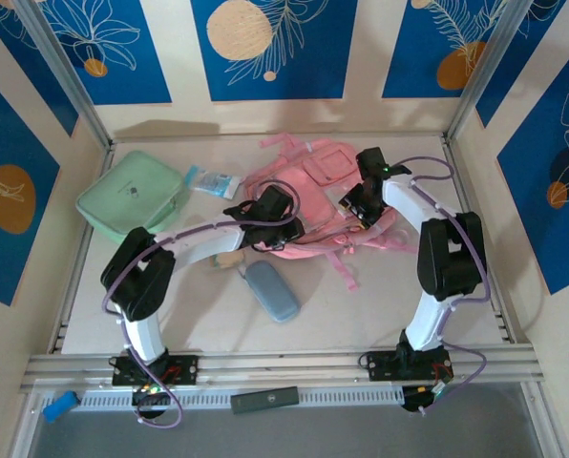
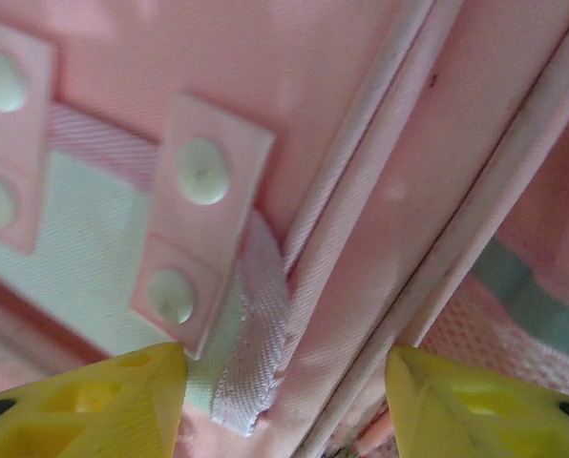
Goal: Pack the student bag
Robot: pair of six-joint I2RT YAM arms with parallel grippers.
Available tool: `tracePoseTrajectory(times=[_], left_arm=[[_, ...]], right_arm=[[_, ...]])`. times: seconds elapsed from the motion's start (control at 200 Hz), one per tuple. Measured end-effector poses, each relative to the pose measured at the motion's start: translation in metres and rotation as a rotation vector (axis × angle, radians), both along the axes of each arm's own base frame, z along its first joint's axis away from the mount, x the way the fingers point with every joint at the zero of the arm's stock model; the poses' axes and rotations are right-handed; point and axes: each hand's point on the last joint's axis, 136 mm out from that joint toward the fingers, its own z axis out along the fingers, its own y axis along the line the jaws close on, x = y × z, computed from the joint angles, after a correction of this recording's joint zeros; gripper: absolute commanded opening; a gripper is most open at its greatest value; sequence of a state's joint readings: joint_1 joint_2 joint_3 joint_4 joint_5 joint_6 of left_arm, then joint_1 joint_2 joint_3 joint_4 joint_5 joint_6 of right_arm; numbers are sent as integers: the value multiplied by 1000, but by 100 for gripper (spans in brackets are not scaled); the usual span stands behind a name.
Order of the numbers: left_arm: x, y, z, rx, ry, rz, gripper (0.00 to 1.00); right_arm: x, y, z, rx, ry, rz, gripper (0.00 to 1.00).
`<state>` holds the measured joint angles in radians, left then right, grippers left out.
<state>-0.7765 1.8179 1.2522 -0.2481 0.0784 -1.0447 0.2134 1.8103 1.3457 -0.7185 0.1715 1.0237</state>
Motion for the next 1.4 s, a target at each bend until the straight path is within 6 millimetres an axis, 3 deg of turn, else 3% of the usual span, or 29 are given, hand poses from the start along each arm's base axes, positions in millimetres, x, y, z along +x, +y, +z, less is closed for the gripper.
tracePoseTrajectory(times=[0.245, 0.5, 0.68, 0.835, 0.985, 1.21, 1.401], left_arm=[[-2, 6, -18, 69, 13, -23, 29], [-1, 11, -21, 103, 1, -32, 29], [2, 16, -22, 125, -12, -34, 30], [5, 22, -23, 160, -30, -42, 30], [14, 30, -23, 188, -48, -49, 30], [45, 41, -33, 215, -74, -66, 33], [78, 41, -26, 236, -134, -92, 36]], right_arm=[[13, -4, -6, -20, 15, -3, 59], [18, -3, -17, -49, 2, 37, 73], [28, -1, -19, -21, -48, 60, 48], [29, -3, -15, -8, -104, 80, 17], [26, -9, -8, 32, -153, 52, 2], [-3, -8, -4, 92, -205, 42, 0], [-38, 0, 1, 101, -232, 19, 0]])
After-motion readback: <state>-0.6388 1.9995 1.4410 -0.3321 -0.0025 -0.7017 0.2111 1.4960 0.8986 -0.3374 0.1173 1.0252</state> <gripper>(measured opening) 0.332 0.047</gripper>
